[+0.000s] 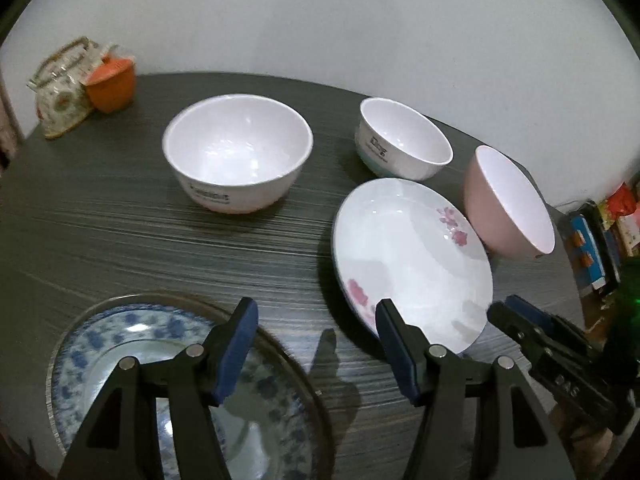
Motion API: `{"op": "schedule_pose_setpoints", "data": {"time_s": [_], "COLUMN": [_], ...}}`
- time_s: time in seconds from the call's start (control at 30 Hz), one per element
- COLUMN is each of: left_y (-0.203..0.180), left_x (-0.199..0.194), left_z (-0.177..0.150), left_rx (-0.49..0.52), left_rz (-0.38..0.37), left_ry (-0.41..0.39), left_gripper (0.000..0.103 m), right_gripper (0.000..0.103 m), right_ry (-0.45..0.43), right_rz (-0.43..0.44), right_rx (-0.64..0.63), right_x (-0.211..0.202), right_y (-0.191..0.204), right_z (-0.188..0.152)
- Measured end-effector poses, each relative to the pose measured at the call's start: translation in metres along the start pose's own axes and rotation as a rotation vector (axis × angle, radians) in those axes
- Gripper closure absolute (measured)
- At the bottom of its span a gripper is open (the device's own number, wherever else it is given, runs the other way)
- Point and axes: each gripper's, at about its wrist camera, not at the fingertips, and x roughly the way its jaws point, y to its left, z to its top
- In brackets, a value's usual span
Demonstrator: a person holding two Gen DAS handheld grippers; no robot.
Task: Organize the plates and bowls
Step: 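Move both tools toward the white plate with pink flowers, then grasp the rim of the pink-flowered plate with both tools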
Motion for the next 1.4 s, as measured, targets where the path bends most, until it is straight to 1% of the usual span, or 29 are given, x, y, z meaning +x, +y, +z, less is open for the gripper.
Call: {"op": "schedule_pose_setpoints", "data": {"time_s": [0.03,0.17,0.27,0.43,0.5,0.53,0.57,0.77,0.87,0.93,1.07,1.1,1.17,1.3,1.4], "left_y": [0.0,-0.006,-0.007,-0.007,-0.007,-0.008,-0.007,-0.004,-0.002,-0.001,0.001,0.001,-0.001,-0.014,-0.016], "left_x": [0.005,0.02,0.03,0.044,0.049,0.05,0.052,0.058,0.061,0.063,0.059,0.059,0.059,0.062,0.06], "left_z": [0.002,0.009,0.014,0.021,0.023,0.024,0.025,0.027,0.029,0.03,0.028,0.028,0.028,0.028,0.026], "left_rx": [-0.006,0.003,-0.002,-0.02,-0.014,-0.013,-0.016,-0.031,-0.036,-0.04,-0.054,-0.051,-0.035,-0.002,-0.002], "left_rz": [-0.01,-0.021,-0.024,-0.032,-0.029,-0.029,-0.035,-0.06,-0.065,-0.069,-0.075,-0.072,-0.068,-0.04,-0.028], "left_ry": [0.011,0.035,0.054,0.085,0.097,0.102,0.106,0.121,0.127,0.132,0.133,0.133,0.138,0.136,0.144], "left_gripper": [0.04,0.04,0.04,0.041,0.048,0.057,0.061,0.061,0.063,0.068,0.07,0.071,0.082,0.082,0.082], "right_gripper": [0.059,0.068,0.069,0.076,0.077,0.077,0.077,0.079,0.081,0.083,0.087,0.087,0.087,0.087,0.087], "right_ry": [0.0,0.002,0.006,0.027,0.03,0.033,0.033,0.039,0.043,0.048,0.051,0.051,0.052,0.066,0.082], "right_rz": [-0.004,-0.012,-0.011,0.006,0.016,0.024,0.021,0.042,0.04,0.042,0.059,0.059,0.061,0.056,0.05], "right_rx": [0.007,0.029,0.032,0.036,0.036,0.032,0.03,0.036,0.041,0.047,0.053,0.053,0.051,0.042,0.033], "right_x": [0.003,0.016,0.024,0.039,0.042,0.042,0.044,0.053,0.056,0.058,0.061,0.061,0.061,0.061,0.059], "right_y": [-0.002,-0.012,-0.017,-0.025,-0.026,-0.027,-0.027,-0.03,-0.033,-0.035,-0.037,-0.037,-0.038,-0.036,-0.034], "right_z": [0.001,0.007,0.01,0.016,0.018,0.018,0.018,0.021,0.021,0.021,0.022,0.022,0.022,0.024,0.023]}}
